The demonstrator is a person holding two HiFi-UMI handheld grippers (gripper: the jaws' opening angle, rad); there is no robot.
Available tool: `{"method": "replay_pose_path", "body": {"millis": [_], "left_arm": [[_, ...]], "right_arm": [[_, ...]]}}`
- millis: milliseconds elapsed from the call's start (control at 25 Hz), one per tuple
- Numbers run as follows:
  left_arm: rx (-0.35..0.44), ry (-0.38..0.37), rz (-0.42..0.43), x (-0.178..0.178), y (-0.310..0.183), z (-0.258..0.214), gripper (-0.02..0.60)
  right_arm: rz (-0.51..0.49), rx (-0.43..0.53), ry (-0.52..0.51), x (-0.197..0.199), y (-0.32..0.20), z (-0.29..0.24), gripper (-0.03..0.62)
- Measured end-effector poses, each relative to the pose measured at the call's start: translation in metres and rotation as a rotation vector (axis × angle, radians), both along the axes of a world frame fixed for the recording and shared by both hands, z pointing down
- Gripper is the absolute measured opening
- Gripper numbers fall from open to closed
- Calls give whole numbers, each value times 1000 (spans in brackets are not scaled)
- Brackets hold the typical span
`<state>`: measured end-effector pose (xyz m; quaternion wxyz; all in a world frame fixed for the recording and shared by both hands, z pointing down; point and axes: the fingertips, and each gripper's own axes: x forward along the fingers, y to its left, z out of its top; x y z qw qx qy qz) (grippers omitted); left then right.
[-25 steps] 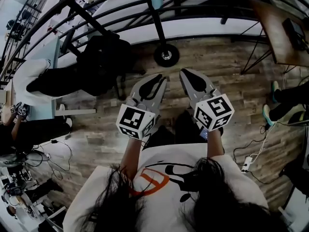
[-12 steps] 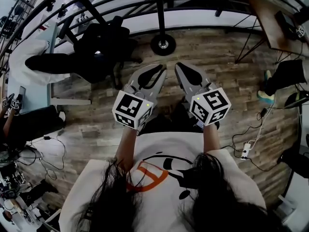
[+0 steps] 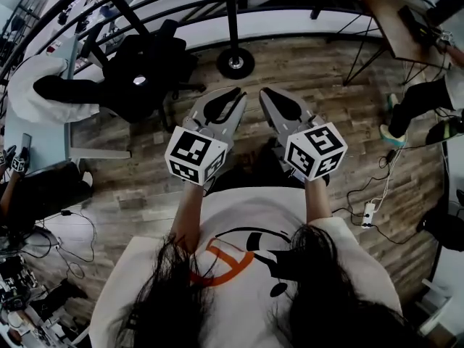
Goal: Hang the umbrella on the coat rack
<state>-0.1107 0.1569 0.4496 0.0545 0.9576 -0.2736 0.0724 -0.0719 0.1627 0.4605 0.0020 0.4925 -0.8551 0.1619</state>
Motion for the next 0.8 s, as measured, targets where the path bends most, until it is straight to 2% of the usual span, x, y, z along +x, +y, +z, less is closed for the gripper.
{"method": "replay_pose_path", "body": {"millis": [280, 800], "left_arm": [[1, 1, 25, 5, 3, 0, 54], [-8, -14, 31, 4, -1, 5, 55]], "right_arm": [[3, 9, 37, 1, 3, -1, 14], [21, 12, 40, 9, -7, 0, 18]]}}
